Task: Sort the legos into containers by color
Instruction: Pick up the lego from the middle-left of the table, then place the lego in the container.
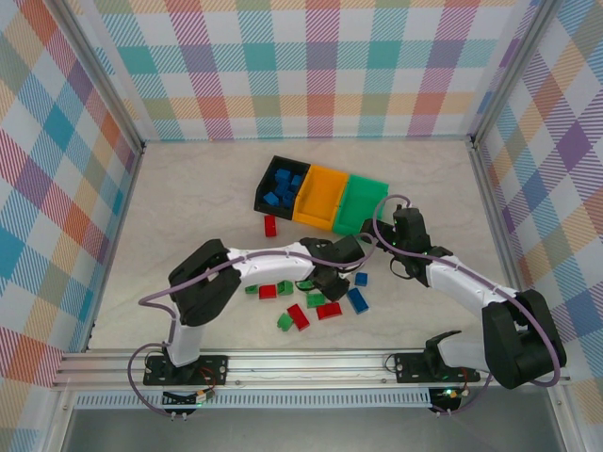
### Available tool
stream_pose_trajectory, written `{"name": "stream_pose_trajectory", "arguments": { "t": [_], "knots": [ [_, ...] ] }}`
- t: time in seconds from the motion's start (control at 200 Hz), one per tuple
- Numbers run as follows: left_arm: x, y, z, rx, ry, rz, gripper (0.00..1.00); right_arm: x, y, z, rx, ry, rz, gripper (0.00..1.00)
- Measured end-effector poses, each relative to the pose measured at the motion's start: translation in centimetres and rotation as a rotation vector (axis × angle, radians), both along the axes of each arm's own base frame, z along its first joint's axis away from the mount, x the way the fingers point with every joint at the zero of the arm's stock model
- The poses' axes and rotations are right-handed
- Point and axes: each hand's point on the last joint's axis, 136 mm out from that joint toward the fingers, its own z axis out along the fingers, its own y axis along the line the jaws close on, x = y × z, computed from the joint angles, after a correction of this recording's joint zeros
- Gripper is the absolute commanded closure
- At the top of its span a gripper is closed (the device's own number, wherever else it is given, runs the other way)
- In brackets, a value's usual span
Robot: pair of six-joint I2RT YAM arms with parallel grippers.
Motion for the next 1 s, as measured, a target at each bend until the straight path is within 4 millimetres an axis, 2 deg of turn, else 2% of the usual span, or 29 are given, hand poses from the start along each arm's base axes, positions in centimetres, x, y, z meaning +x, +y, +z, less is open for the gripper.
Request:
{"name": "stream_pose_trajectory", "arguments": {
  "t": [0.115,0.19,0.275,0.34,0.5,0.625,0.655,0.735,0.85,0.9,1.0],
  "knots": [
    [1.4,1.4,2.4,-0.033,-0.074,0.063,0.83,0.0,0.0,0.0,0.000,0.000,0.000,0.01],
    [3.4,2.5,4.3,-0.064,-0.132,0.145,0.83,0.0,0.0,0.0,0.000,0.000,0.000,0.01],
    [6.8,5.0,6.8,-0.104,-0.186,0.287,0.83,0.0,0.0,0.1,0.001,-0.002,0.000,0.01],
    [9.6,7.3,8.4,-0.128,-0.218,0.399,0.79,0.0,0.0,0.1,0.001,-0.002,0.000,0.01],
    [16.1,12.4,12.4,-0.172,-0.320,0.632,0.78,0.0,0.1,0.0,0.003,-0.001,0.002,0.01],
    [20.6,14.2,15.2,-0.219,-0.377,0.735,0.74,0.0,0.1,0.0,0.003,-0.001,0.002,0.01],
    [21.7,14.4,15.5,-0.227,-0.386,0.750,0.70,0.0,0.1,0.1,0.003,-0.001,0.002,0.01],
    [24.4,14.5,15.5,-0.223,-0.398,0.774,0.49,0.0,0.1,0.1,0.003,-0.001,0.002,0.01],
    [27.5,13.5,14.6,-0.221,-0.378,0.782,0.39,0.0,0.1,0.1,0.003,-0.002,0.002,0.01],
    [27.5,13.2,14.0,-0.216,-0.362,0.775,0.38,0.0,0.0,0.2,0.003,-0.004,0.002,0.01],
    [26.1,12.4,13.1,-0.213,-0.333,0.749,0.36,0.0,0.1,0.3,0.005,-0.008,0.002,0.01]
  ]
}}
